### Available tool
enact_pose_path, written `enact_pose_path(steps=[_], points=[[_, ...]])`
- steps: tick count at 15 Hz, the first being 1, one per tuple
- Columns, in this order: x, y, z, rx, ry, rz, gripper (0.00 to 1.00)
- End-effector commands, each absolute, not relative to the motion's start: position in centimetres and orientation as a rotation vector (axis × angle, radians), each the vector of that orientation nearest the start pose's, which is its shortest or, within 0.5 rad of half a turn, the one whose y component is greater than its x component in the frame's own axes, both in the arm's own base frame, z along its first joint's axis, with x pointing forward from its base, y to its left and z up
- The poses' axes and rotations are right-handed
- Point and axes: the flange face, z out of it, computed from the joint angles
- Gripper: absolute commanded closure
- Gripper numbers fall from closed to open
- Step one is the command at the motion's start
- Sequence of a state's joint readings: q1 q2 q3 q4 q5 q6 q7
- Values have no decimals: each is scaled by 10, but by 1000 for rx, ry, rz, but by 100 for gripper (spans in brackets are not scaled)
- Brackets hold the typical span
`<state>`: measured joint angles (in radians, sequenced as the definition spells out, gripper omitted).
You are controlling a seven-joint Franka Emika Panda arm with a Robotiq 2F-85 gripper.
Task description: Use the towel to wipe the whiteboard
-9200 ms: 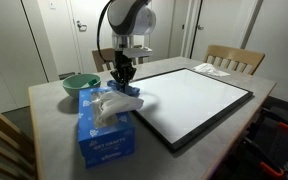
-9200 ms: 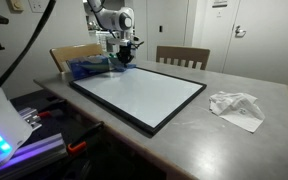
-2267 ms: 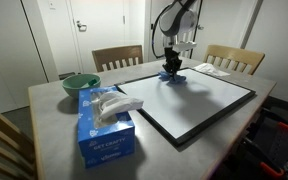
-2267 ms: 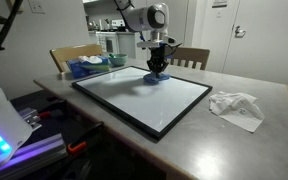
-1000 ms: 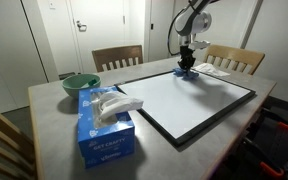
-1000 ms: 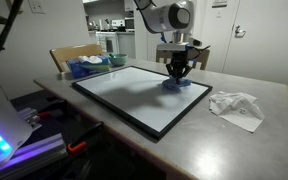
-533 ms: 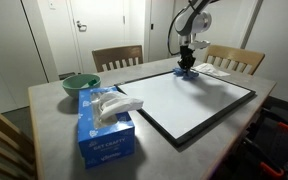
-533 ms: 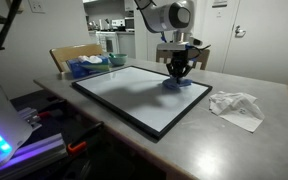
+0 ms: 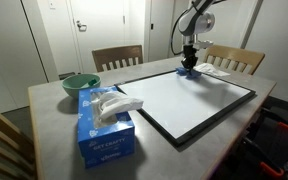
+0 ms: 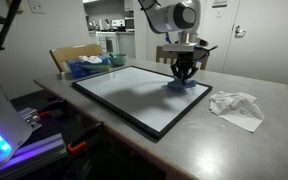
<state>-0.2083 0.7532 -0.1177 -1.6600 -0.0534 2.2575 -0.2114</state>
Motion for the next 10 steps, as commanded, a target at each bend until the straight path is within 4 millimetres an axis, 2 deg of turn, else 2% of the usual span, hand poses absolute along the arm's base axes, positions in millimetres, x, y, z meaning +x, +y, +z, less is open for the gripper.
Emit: enact_pose_path(steps=[1, 10], points=[[632, -231, 140, -3211, 4, 299, 96], [636, -268, 132, -3186, 69, 286, 96]])
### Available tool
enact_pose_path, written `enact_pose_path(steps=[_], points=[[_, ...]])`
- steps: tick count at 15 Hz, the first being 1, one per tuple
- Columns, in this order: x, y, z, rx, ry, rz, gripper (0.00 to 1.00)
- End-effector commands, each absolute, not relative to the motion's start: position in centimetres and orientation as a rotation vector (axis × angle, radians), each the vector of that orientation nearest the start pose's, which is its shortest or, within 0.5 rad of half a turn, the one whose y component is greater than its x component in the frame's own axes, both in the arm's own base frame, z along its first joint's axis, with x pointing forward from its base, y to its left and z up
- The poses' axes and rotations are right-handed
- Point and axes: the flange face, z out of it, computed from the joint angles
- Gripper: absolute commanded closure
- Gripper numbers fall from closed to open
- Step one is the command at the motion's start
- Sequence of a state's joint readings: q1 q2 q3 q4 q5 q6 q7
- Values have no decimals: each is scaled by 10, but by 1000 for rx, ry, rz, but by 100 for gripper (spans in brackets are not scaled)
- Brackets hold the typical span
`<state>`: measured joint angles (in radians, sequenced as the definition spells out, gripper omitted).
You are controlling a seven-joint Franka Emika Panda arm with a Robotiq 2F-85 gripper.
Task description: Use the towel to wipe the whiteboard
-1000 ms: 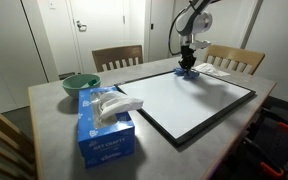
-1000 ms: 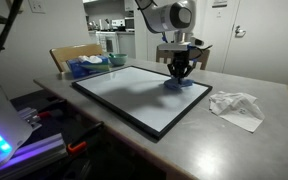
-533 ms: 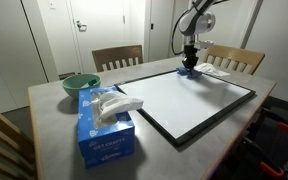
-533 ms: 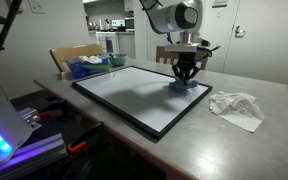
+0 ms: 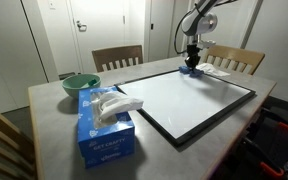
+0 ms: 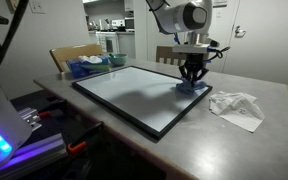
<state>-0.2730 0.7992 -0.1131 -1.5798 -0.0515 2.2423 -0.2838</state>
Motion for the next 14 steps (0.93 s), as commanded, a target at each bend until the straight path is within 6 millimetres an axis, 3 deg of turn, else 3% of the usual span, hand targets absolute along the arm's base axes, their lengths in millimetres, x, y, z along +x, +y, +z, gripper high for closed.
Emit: enact_pose_path(steps=[1, 7, 14], points=[[637, -270, 132, -3186, 77, 288, 96], [631, -270, 137, -3217, 89, 327, 96], [616, -281, 139, -3260, 265, 467, 96]])
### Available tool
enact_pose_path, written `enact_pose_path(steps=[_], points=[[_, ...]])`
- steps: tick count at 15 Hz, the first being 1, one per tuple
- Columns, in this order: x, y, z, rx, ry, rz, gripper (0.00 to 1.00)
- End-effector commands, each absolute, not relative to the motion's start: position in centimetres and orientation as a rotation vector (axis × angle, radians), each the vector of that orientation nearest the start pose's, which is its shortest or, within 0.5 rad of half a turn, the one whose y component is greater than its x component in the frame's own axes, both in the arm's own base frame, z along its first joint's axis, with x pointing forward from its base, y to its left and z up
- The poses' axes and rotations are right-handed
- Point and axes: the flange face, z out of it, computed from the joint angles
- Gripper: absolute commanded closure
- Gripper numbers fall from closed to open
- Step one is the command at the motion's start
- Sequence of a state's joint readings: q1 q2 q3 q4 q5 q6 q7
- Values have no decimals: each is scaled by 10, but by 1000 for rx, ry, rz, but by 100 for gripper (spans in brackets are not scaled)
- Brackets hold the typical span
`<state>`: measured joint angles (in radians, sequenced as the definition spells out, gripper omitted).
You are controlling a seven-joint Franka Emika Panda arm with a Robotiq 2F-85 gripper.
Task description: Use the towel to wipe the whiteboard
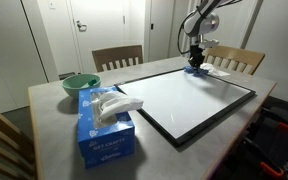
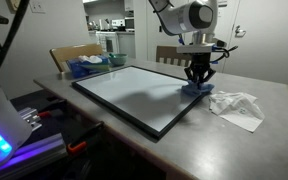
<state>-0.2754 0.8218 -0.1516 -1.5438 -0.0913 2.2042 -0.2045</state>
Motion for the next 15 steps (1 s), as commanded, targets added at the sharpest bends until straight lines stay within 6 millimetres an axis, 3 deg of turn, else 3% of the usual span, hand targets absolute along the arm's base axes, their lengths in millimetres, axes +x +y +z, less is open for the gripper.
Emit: enact_pose_path(steps=[1, 8, 15], points=[[612, -281, 139, -3244, 286, 508, 96], [588, -273, 133, -3134, 313, 732, 96], [564, -267, 136, -3223, 224, 560, 96]])
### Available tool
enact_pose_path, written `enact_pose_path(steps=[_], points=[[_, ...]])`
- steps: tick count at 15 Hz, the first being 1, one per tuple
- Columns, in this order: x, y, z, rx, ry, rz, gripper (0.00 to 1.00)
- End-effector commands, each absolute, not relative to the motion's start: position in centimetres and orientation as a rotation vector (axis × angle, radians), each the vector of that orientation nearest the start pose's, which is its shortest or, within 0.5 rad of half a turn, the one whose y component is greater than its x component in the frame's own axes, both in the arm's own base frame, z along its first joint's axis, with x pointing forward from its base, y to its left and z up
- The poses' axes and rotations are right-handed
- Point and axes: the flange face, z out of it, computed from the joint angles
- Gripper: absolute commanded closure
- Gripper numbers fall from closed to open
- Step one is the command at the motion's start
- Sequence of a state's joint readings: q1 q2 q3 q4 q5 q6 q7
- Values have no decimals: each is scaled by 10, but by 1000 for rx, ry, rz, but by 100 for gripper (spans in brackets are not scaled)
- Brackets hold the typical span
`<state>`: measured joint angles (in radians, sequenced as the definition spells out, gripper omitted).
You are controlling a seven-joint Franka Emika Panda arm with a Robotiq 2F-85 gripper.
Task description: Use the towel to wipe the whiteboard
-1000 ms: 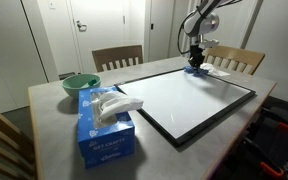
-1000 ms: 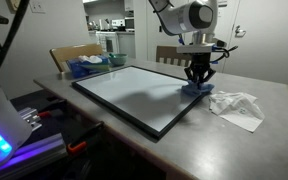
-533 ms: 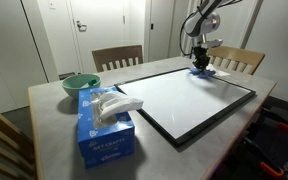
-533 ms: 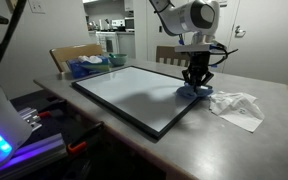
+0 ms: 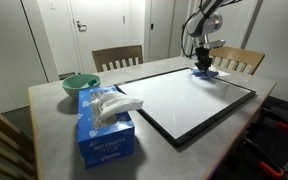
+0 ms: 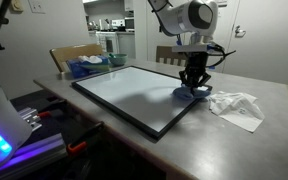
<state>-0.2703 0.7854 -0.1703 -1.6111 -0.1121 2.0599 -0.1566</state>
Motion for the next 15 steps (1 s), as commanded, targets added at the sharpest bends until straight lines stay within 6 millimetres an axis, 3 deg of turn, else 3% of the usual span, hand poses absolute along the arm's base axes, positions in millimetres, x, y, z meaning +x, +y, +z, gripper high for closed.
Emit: enact_pose_path(steps=[1, 6, 7, 8, 13, 14, 15], points=[[558, -265, 137, -3230, 188, 502, 96], [531, -260, 146, -3215, 181, 232, 96], [556, -266, 158, -3254, 189, 277, 96], [553, -267, 159, -3255, 191, 261, 85], [554, -267, 159, -3256, 191, 261, 85], [554, -267, 159, -3256, 191, 261, 96], [552, -264, 157, -3277, 159, 242, 96]])
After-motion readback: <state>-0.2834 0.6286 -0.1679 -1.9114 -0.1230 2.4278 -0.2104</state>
